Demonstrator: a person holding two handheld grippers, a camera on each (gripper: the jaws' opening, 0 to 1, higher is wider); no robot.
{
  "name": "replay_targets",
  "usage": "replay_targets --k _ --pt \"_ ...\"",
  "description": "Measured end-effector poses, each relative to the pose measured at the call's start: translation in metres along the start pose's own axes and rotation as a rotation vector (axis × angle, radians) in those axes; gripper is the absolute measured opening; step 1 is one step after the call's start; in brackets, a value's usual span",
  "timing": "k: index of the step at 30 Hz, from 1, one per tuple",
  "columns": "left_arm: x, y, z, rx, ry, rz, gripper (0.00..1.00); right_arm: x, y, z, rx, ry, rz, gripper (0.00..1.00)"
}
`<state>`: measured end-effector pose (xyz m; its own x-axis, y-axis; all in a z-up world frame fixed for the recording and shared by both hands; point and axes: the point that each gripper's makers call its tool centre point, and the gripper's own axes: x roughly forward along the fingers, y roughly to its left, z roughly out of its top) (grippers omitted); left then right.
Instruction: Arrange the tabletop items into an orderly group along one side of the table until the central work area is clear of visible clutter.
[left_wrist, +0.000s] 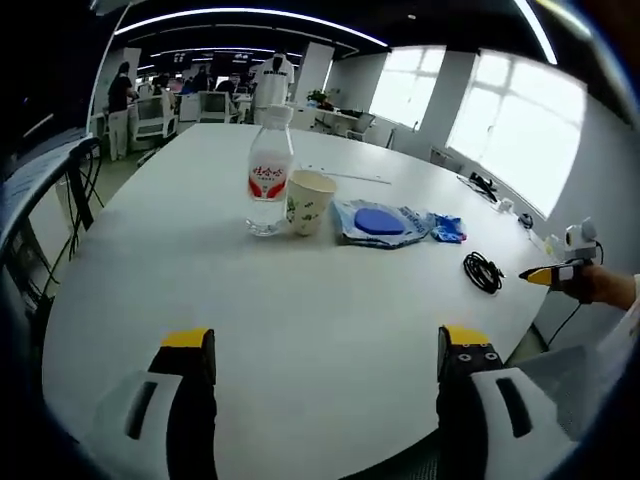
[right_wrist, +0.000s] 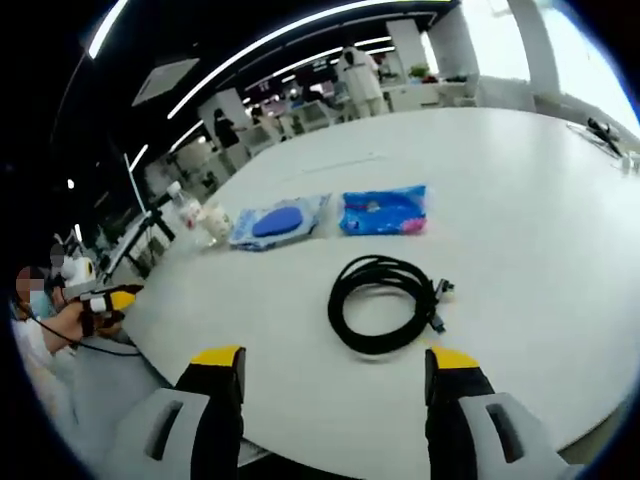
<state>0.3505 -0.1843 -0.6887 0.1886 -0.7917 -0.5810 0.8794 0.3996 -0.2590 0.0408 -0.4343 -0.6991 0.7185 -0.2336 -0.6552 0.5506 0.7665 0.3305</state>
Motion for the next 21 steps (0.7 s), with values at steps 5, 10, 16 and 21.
replay_targets --k 5,10,16,21 --pt "0.0006 -0.0001 -0.0016 -0.013 -0.008 0.008 0.94 -0.0008 -0.0025 -0.0002 0.015 -0.006 -0.005 0.73" --pt "0.0014 -0.0010 -0.0029 -0.017 -0.004 0.012 0.94 -0.0001 -0.0033 -0.0032 0.019 0.002 -0.003 0.73" --pt "0.0021 -0.0021 -0.0020 -0.011 -0.001 0.015 0.95 -0.0012 -0.0069 -0.0031 0.021 0.007 -0.009 0.74" --pt "0.0017 -0.0016 -0.0023 -0.029 -0.004 0.019 0.94 -0.0001 -0.0075 -0.0044 0.020 0.016 -0.007 0.74"
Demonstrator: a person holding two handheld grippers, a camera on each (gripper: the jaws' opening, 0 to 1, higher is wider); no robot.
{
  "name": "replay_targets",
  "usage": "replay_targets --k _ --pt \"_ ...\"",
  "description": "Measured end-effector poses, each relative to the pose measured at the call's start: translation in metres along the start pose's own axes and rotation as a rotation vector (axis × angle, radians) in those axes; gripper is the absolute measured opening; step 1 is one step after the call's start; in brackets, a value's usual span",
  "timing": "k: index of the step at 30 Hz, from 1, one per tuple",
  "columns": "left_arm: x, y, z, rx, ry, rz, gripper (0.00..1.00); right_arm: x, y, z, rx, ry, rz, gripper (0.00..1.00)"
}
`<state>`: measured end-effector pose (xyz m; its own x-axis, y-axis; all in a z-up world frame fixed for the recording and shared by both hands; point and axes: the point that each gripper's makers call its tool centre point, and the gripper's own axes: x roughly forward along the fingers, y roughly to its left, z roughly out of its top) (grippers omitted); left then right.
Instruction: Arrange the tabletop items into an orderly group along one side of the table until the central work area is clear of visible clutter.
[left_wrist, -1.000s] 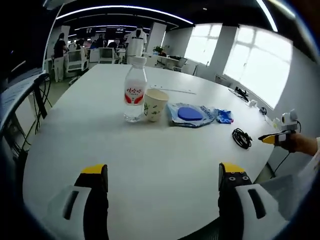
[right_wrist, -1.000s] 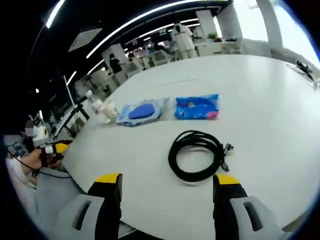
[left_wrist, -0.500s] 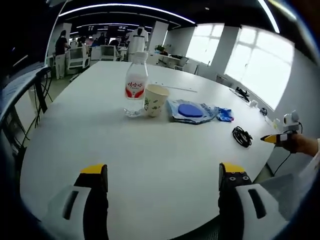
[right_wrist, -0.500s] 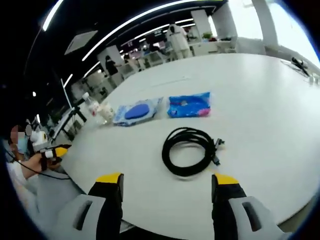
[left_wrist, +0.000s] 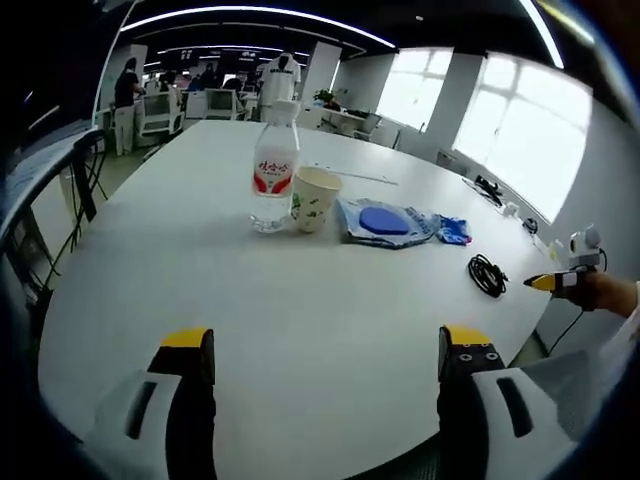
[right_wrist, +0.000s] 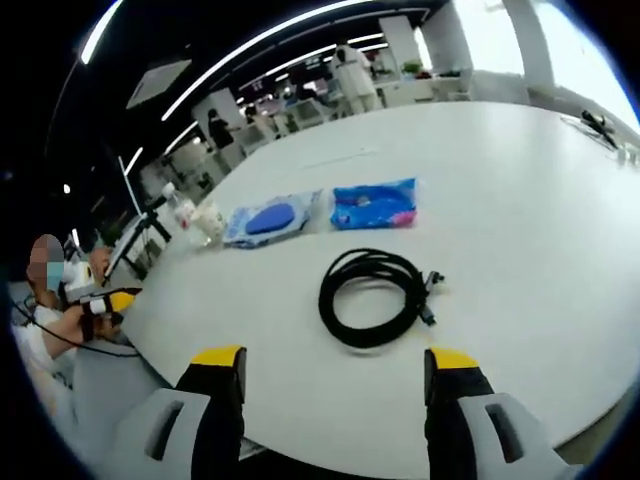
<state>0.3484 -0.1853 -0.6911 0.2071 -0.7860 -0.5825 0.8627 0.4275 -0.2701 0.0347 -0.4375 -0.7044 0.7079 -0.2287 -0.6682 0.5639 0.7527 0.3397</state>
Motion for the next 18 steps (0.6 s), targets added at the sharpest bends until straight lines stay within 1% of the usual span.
replay_targets --k 6,10,18 --pt "-0.0016 0.0021 -0.0049 0.002 0.014 0.006 0.93 0.0043 0.0013 -0.0007 0.010 0.002 0.004 0.73" --pt "-0.0023 0.0034 -0.0081 -0.002 0.020 0.008 0.93 0.0063 0.0032 -0.0043 0.023 0.004 0.006 0.73" --pt "-0.0014 0.0027 -0.0099 -0.011 0.021 0.006 0.92 0.0044 0.0009 -0.0097 0.034 0.014 0.000 0.72"
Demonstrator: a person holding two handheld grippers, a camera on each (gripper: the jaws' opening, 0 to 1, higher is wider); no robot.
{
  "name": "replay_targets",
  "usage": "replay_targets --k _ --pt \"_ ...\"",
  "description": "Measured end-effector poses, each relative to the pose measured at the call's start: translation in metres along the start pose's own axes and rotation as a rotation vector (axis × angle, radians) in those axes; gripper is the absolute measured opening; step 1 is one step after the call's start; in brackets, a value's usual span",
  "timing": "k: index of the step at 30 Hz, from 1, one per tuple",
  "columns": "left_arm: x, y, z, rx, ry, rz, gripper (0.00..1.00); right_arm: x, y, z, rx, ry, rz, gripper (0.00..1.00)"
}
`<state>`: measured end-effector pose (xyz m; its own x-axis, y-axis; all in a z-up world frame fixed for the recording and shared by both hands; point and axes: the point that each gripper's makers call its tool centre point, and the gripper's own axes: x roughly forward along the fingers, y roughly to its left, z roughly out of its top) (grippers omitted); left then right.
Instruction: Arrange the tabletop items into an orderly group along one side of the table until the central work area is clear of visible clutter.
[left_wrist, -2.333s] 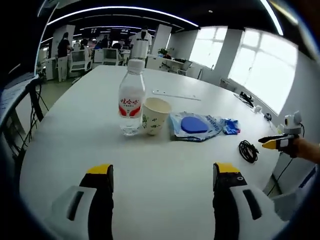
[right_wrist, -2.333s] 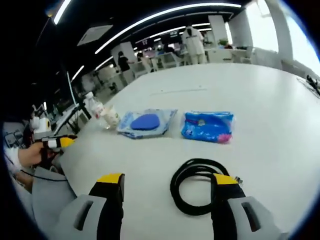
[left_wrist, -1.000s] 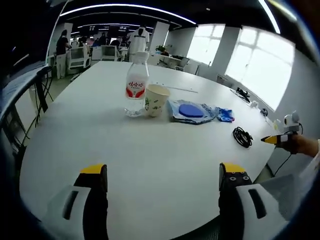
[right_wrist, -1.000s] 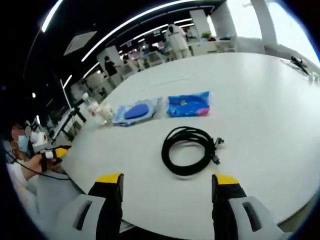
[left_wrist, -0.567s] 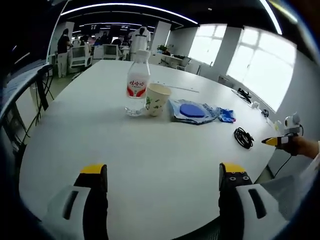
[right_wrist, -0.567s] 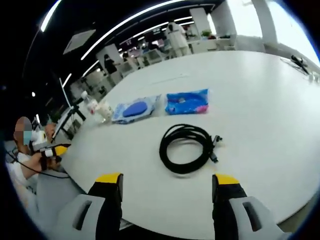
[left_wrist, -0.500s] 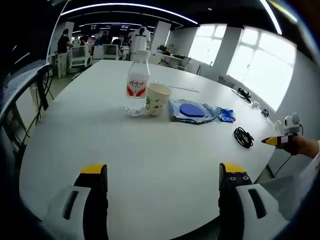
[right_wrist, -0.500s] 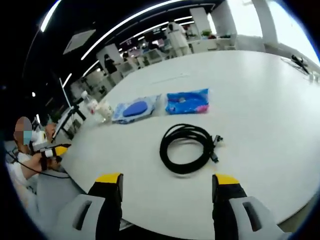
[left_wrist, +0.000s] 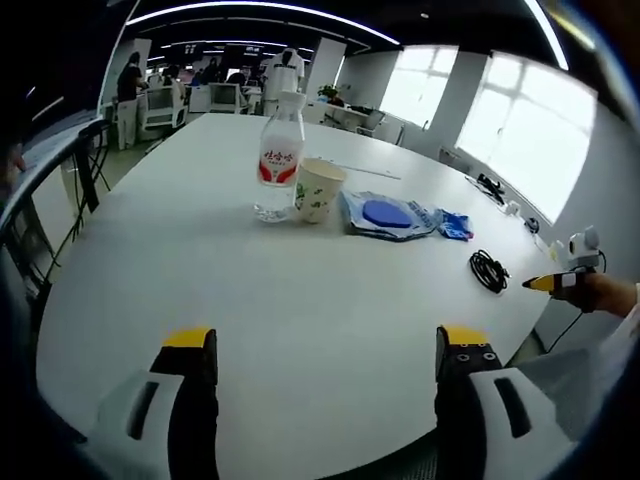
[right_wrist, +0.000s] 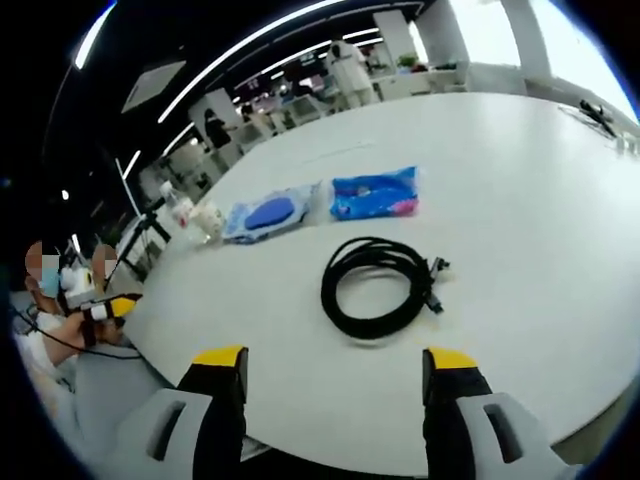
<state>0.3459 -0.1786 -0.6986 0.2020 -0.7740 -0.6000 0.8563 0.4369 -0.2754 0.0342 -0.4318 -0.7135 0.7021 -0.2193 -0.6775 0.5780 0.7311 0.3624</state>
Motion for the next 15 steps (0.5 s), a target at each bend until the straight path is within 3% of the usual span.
replay_targets --k 15 --pt "-0.0002 -0.0023 -0.0023 0.004 0.003 -0.003 0.91 -0.0012 -0.0016 -0.0035 0.018 0.002 -0.003 0.71"
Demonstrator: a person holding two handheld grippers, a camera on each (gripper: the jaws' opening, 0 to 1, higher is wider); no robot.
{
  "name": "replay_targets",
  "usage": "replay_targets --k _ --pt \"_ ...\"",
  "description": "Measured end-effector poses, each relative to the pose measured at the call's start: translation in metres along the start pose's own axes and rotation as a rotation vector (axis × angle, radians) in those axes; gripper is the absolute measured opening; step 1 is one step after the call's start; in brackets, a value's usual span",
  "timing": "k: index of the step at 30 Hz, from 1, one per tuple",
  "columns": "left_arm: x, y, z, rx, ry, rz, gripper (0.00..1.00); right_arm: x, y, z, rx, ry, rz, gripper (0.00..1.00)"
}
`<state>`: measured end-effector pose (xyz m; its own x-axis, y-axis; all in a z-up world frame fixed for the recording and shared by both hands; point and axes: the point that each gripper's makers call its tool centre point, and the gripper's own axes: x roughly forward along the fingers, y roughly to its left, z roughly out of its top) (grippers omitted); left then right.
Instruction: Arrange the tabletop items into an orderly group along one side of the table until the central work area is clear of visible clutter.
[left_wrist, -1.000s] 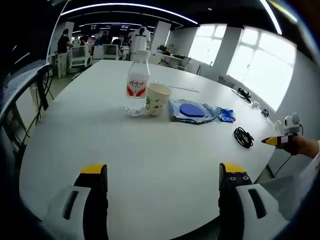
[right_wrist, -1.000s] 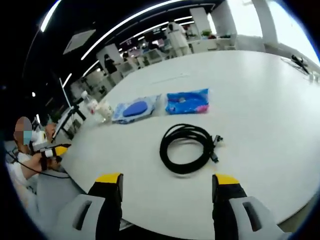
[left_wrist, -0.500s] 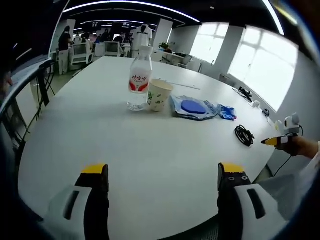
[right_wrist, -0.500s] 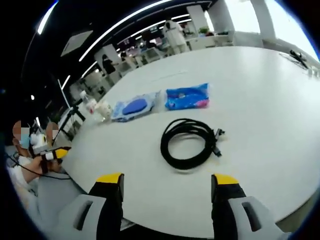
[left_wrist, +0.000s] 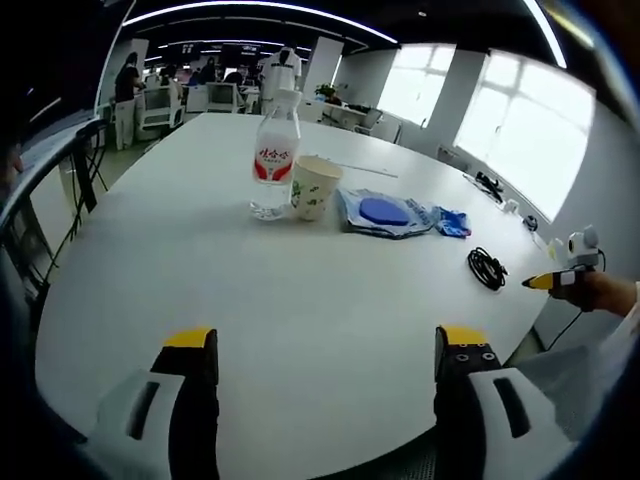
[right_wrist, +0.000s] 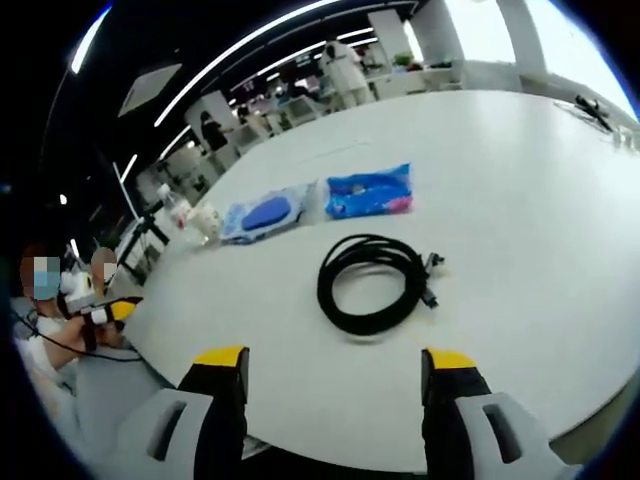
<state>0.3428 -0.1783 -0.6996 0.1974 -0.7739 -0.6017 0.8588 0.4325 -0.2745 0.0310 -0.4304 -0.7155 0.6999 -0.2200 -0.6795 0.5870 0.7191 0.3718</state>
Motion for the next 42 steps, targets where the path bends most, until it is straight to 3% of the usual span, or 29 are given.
replay_targets --k 42 --pt "0.0012 0.0016 -0.0050 -0.007 0.015 -0.001 0.90 0.0076 0.0013 0.0058 -0.019 0.013 0.007 0.70"
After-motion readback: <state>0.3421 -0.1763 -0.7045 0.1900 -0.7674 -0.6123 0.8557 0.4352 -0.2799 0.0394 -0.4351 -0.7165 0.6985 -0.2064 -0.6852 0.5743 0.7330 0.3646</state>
